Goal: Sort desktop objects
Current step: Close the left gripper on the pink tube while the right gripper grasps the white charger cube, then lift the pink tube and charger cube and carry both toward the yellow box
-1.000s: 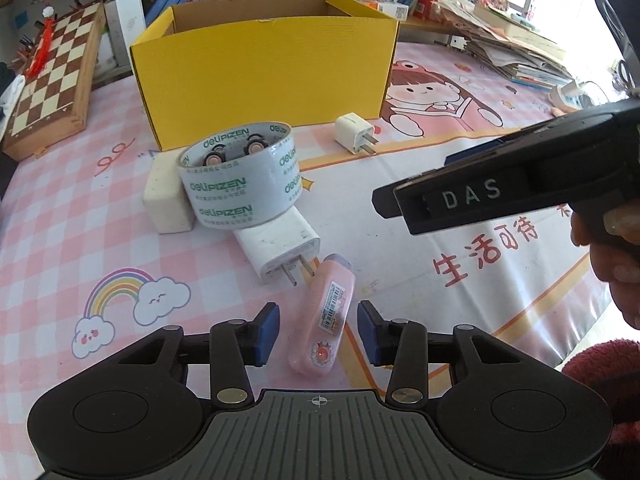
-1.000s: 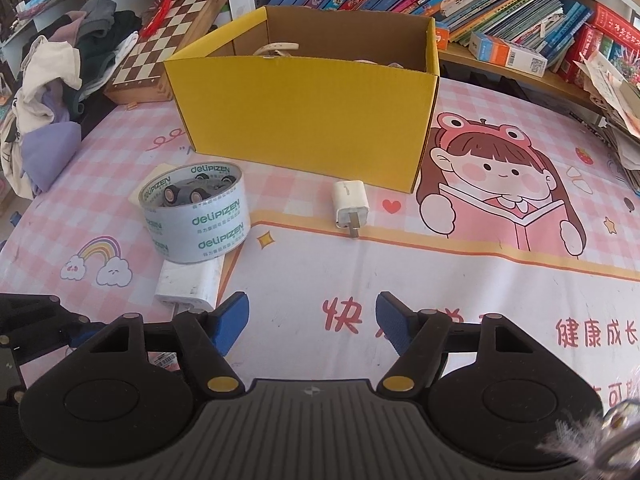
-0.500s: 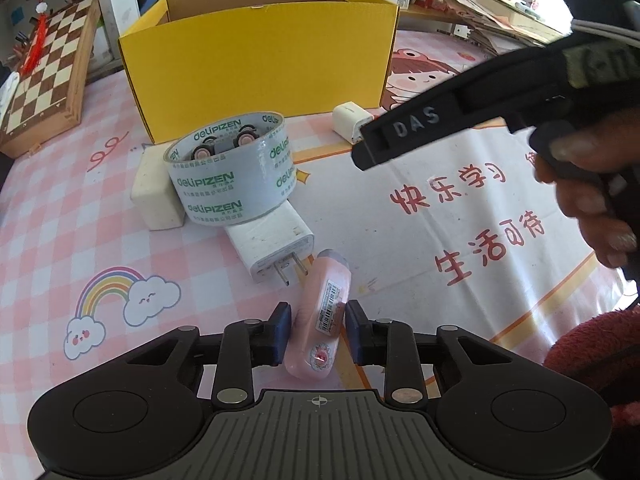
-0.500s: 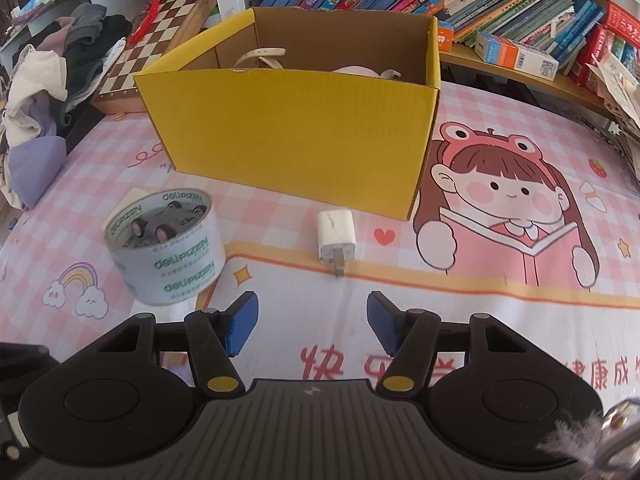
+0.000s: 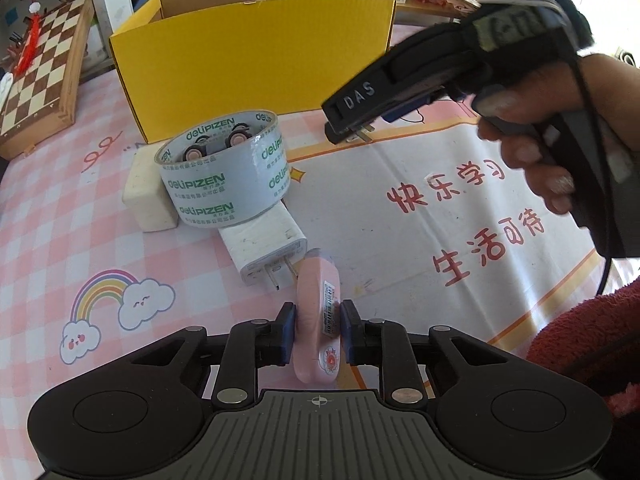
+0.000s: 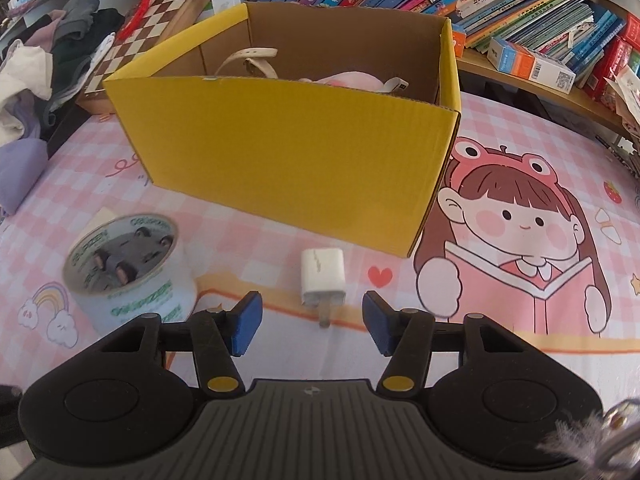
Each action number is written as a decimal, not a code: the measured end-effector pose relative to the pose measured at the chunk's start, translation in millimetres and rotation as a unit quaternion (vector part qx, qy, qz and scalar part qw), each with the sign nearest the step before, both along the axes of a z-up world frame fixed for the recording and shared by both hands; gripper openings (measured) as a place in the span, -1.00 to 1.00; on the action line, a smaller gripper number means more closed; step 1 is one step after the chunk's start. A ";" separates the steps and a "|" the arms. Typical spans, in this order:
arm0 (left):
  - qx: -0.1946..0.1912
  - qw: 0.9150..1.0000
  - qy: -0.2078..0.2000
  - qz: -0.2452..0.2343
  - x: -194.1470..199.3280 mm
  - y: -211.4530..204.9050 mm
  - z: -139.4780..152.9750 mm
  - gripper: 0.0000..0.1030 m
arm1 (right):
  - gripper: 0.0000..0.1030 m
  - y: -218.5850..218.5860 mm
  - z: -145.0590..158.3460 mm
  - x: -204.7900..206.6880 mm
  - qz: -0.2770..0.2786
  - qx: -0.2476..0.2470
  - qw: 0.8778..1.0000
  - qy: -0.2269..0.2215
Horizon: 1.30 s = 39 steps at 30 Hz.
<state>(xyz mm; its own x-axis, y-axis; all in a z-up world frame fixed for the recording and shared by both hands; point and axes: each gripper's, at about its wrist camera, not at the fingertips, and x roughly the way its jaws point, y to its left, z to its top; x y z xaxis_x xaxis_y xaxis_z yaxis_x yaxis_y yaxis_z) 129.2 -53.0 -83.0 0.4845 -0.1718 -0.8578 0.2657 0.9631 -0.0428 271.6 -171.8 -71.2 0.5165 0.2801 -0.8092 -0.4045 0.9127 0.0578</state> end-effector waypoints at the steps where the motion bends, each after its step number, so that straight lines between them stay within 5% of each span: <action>1: 0.000 1.000 0.001 0.000 0.3 0.2 -0.1 -0.58 | -0.01 1.0 -0.7 3.1 0.001 -0.001 1.000 0.000; 21: -0.012 1.000 0.005 -0.001 0.1 0.0 0.2 -0.59 | -0.30 10.4 -13.5 30.2 0.017 -0.018 1.000 0.012; 25: -0.015 1.000 0.004 -0.004 -0.8 -0.3 0.7 -0.59 | -0.54 11.0 -13.5 31.3 0.021 -0.018 1.000 0.009; 39: -0.030 0.999 -0.024 -0.011 -1.8 3.4 14.6 -0.59 | -0.54 1.0 6.1 11.2 0.018 0.012 1.000 0.011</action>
